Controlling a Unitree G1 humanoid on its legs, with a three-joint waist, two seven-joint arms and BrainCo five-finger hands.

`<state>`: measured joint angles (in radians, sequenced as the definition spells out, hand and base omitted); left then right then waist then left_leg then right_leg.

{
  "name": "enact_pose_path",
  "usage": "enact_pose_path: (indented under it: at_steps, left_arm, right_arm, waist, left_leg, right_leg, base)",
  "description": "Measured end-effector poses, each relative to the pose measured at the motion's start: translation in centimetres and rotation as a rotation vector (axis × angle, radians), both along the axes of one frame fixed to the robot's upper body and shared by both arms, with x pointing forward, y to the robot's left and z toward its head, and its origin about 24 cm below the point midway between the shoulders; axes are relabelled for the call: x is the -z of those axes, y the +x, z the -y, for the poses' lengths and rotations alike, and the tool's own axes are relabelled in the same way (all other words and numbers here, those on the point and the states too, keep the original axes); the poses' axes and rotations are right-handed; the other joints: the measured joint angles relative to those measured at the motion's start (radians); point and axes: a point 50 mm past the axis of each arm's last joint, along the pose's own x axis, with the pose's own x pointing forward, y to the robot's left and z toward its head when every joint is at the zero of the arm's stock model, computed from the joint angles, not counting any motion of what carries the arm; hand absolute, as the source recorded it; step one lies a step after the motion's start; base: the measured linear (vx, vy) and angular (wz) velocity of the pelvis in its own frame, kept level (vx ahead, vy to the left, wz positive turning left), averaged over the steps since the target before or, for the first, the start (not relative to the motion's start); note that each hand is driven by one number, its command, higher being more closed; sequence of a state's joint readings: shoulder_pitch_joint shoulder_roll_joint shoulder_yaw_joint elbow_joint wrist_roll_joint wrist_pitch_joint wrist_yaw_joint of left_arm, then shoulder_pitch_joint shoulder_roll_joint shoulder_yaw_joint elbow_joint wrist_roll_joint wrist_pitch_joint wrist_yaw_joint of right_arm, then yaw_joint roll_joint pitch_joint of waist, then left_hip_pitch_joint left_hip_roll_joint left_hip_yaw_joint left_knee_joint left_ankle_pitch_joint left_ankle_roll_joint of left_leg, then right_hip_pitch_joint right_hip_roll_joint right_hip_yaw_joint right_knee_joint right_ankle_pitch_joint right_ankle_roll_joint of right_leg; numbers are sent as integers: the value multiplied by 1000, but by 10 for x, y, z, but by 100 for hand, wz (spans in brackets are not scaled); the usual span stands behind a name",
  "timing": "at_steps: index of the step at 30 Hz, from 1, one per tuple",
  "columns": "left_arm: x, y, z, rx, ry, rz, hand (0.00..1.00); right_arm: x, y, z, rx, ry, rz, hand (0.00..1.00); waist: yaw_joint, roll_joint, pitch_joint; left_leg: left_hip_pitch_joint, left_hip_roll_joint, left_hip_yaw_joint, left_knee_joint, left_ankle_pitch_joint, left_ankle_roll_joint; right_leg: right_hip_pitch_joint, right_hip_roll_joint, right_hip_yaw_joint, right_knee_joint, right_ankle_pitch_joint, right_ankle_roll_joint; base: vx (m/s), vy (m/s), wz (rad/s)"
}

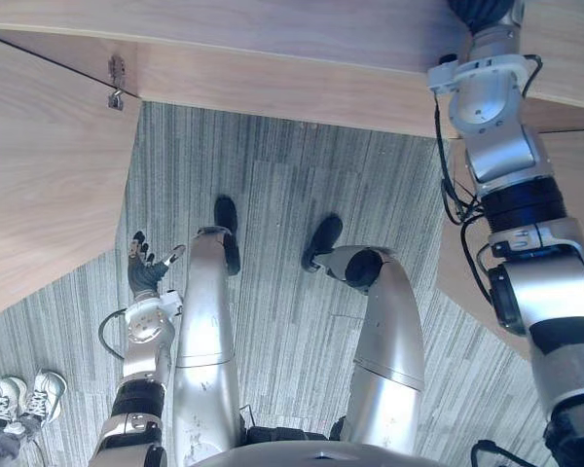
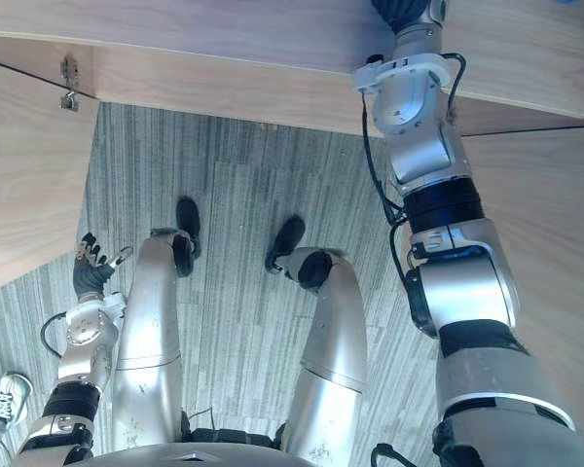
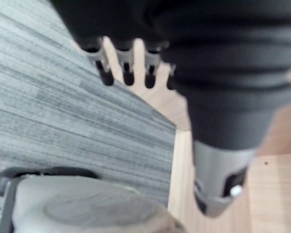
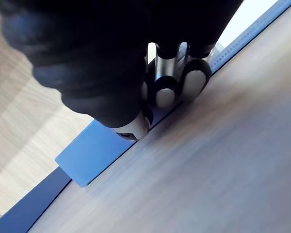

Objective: Walk over to the cabinet, pick up the folder, carry it to the office cabinet, place the folder inside the office cabinet, then close the office cabinet door

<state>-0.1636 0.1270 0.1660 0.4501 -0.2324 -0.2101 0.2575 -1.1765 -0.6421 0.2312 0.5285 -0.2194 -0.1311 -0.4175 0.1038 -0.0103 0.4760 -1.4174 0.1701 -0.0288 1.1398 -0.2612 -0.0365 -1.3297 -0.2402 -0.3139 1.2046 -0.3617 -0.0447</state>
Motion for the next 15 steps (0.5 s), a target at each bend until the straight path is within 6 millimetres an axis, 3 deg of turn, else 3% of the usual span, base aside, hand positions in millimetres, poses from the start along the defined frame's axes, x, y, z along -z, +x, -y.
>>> enact_pose_path:
  at_steps: [15]
  left_arm:
    - [-1,0,-1,-8,-5,3,0]
  right_arm:
    - [0,5,14,-32,155,-27,100]
  waist:
    - [-3,-13,-7]
  left_leg:
    - [-6,-1,0,-7,20,4]
  right_leg:
    - [-5,-3,-5,0,2,-2]
  base:
    - [-1,1,1]
